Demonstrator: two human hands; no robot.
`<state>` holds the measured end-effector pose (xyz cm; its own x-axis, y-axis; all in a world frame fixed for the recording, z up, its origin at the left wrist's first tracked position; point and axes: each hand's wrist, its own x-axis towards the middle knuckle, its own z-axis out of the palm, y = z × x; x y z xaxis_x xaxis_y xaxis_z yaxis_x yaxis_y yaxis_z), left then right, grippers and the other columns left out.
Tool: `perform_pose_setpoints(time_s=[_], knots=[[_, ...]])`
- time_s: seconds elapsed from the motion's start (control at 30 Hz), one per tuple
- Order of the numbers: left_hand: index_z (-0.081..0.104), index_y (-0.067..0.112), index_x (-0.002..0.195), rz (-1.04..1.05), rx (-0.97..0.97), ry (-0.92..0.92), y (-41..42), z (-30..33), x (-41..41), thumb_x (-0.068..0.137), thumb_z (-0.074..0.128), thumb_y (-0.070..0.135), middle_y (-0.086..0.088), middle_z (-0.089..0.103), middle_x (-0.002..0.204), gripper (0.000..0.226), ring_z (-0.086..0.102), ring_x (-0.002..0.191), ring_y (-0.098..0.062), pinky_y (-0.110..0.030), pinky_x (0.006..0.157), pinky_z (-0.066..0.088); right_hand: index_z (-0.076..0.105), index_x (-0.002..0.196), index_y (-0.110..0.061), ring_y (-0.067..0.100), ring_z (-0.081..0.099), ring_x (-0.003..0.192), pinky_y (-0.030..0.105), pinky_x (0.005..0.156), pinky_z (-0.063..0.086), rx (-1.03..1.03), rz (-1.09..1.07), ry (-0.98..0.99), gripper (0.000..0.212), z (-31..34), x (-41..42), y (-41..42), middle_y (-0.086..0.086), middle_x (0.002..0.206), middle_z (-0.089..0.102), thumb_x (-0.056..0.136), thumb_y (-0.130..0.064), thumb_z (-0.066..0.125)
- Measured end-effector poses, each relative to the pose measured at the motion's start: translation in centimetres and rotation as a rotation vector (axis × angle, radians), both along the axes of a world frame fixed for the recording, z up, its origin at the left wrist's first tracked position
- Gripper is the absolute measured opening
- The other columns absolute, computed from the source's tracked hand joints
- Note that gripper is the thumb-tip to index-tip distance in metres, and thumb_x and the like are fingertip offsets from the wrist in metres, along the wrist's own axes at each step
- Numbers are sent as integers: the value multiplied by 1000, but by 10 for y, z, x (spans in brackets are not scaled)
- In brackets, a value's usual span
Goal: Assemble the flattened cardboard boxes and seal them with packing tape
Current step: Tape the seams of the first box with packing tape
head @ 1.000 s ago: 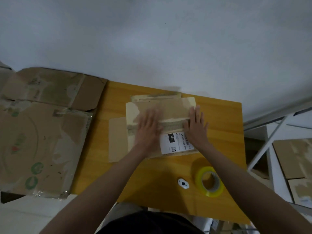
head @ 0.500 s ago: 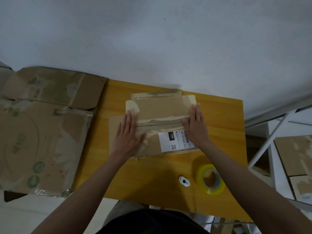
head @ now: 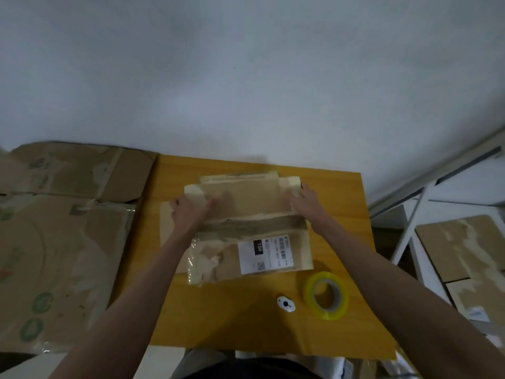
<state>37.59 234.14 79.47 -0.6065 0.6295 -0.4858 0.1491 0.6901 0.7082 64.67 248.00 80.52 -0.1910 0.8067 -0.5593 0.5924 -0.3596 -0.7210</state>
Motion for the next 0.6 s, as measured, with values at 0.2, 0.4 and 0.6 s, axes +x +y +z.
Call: perform_pose_setpoints(time_s=[0.2,0.4,0.6], knots=[[36,12,140,120,185,-14,-14,32,12,68,73,73,-10,39,140,102,51,120,-32,-54,97,51,34,141,-20,22,62,107,44,87,54,22,-64,204,82,50,17,-12,4,127,56,83,-73,57],[44,8,111,179,285,11,-48,72,21,87,57,68,-8,51,104,66,51,88,-22,-37,68,44,14,155,-22,32,39,140,58,109,40,-6,-140,262,107,68,34,-33,2,161,24,77,-81,55],[45,11,94,17,146,24,-90,67,32,88,74,31,-5,49,92,36,51,86,-26,-38,70,40,42,146,-22,22,59,112,41,87,58,47,-8,187,49,34,38,-72,3,138,52,99,-26,59]])
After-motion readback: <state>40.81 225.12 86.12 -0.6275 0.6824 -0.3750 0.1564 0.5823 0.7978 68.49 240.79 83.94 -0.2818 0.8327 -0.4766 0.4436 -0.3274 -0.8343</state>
